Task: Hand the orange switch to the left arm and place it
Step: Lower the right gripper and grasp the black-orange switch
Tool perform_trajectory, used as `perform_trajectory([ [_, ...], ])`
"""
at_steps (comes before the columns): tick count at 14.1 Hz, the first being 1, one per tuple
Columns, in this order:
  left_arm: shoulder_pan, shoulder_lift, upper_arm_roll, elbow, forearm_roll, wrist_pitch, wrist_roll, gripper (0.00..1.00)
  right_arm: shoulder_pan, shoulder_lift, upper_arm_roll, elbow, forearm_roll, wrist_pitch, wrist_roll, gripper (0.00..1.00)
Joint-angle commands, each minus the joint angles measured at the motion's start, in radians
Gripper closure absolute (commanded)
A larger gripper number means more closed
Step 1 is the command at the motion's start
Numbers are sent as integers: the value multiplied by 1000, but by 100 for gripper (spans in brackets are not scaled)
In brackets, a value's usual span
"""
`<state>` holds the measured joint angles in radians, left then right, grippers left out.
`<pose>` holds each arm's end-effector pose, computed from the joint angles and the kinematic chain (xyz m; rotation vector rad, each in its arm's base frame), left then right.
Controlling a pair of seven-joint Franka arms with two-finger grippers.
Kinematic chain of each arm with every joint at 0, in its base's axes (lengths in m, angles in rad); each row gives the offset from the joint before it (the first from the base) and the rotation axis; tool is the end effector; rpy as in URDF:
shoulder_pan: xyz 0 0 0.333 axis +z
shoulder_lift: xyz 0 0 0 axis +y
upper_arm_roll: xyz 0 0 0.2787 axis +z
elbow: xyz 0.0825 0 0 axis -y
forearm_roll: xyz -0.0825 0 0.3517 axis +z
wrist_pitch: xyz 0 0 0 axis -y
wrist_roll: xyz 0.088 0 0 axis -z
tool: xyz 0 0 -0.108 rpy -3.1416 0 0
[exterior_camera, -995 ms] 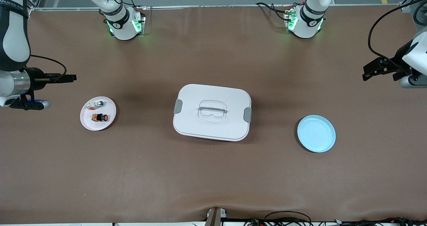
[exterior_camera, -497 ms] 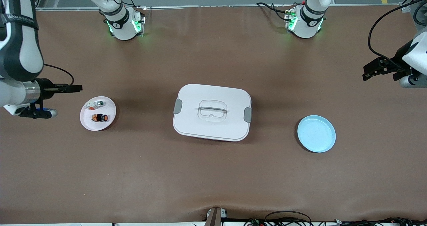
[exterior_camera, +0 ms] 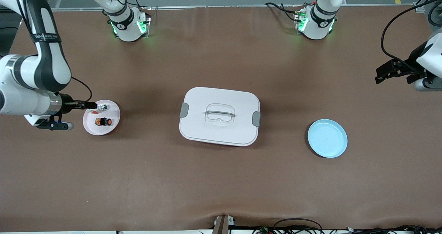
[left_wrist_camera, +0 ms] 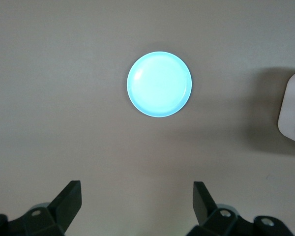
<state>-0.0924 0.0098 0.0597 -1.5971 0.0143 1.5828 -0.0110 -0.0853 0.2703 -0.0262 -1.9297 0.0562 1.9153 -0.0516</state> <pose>0.5248 -0.0158 0.5706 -3.1258 0.0344 0.0371 0.5381 -0.0558 0.3110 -3.0431 0.1317 0.4294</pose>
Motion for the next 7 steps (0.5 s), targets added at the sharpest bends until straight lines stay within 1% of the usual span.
perform_trajectory([
  [1, -3, 2, 5, 17, -14, -14, 11, 0, -5, -14, 5, -81, 7, 121, -11, 0],
  [3, -3, 2, 5, 17, -14, -14, 11, 0, -5, -3, 5, -98, 8, 183, -11, 0],
  [7, -3, 2, 5, 17, -16, -15, 11, 0, -10, 56, 5, -138, 7, 347, -13, 0],
])
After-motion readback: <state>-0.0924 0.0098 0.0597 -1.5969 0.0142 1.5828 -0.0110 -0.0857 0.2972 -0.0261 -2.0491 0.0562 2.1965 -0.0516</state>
